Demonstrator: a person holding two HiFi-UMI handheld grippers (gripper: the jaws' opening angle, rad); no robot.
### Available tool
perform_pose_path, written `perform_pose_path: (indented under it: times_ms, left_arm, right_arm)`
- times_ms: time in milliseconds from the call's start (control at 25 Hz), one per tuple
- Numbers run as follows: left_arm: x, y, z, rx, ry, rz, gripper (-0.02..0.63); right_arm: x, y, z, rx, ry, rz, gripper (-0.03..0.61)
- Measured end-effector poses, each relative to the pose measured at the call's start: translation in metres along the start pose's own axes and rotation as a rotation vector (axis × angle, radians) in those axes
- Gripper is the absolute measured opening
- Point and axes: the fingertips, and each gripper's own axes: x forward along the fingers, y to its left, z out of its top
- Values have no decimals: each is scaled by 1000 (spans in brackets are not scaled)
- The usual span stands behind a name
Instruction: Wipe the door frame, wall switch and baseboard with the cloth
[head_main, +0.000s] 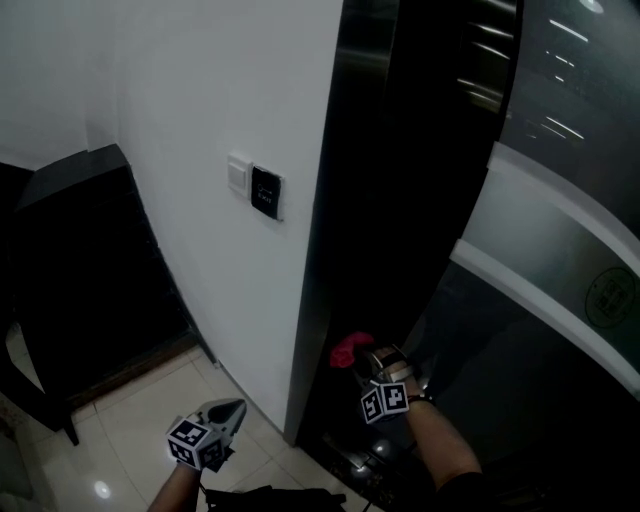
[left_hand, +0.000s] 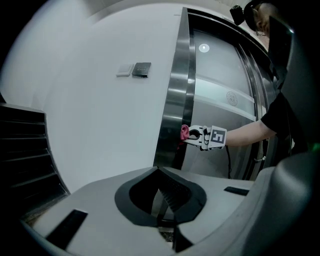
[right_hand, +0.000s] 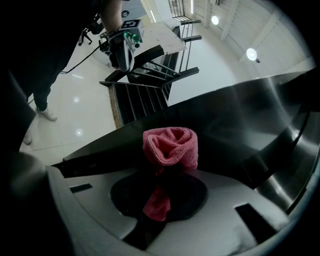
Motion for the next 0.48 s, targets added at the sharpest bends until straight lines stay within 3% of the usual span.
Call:
perform_pose_path:
  times_ms: [320, 480]
  left_arm:
    - [-2, -1, -2, 7, 14, 6, -9]
    - [0, -2, 4, 16, 11, 8, -9]
  right_arm:
    - [5, 14, -6, 41, -6, 18, 49]
    - [8, 20, -6, 129, 0, 10, 49]
